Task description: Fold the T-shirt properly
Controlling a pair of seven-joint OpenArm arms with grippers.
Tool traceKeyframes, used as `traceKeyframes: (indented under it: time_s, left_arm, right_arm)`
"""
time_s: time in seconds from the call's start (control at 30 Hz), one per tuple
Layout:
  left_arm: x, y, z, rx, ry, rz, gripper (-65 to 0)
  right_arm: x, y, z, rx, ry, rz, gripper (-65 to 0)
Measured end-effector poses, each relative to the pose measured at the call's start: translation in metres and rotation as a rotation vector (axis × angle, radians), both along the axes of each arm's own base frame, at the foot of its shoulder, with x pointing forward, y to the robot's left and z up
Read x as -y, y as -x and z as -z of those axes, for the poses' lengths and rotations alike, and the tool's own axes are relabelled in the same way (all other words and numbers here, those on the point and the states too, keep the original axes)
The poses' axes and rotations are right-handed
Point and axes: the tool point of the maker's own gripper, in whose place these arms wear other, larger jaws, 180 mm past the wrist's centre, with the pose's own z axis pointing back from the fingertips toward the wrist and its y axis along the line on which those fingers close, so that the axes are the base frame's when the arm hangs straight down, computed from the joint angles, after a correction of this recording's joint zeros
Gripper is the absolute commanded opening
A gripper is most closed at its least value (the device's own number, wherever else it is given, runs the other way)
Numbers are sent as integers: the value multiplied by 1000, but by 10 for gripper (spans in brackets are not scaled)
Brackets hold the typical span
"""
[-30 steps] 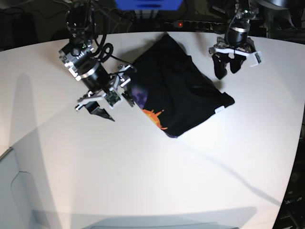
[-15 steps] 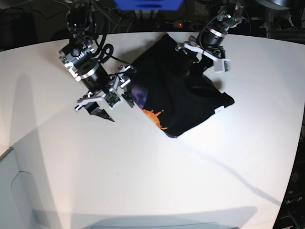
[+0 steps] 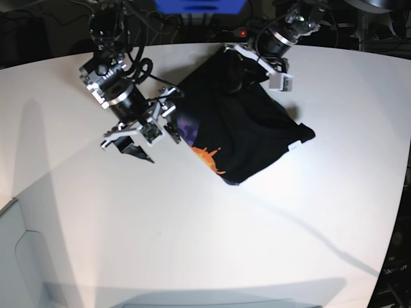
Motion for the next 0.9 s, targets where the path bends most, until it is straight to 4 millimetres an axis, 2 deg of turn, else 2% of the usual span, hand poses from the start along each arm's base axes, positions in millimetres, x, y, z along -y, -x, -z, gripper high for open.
traceKeyframes:
  time_s: [0.23, 0.43, 0.53, 0.63, 0.7, 0.77, 0.9]
  left_arm:
    - [0, 17, 4, -41, 4, -3, -524]
    - [0, 24, 7, -57, -1, 3, -520]
    - [-3, 28, 19, -47, -91, 39, -520]
    - [11, 37, 23, -5, -154, 111, -524]
    - [21, 37, 18, 77, -148, 120, -564]
    - [25, 40, 17, 143, -156, 123, -650]
    - [24, 40, 16, 254, -174, 98, -650]
  right_arm:
    - [0, 0, 0, 1, 1, 0, -240]
    - [0, -1, -1, 2, 0, 0, -240]
    - [0, 0, 0, 1, 0, -1, -240]
    - [0, -1, -1, 3, -1, -1, -240]
    - [-1, 0, -1, 2, -1, -2, -241]
    - [-1, -1, -1, 3, -1, -1, -241]
    - [-1, -1, -1, 3, -1, -1, -241]
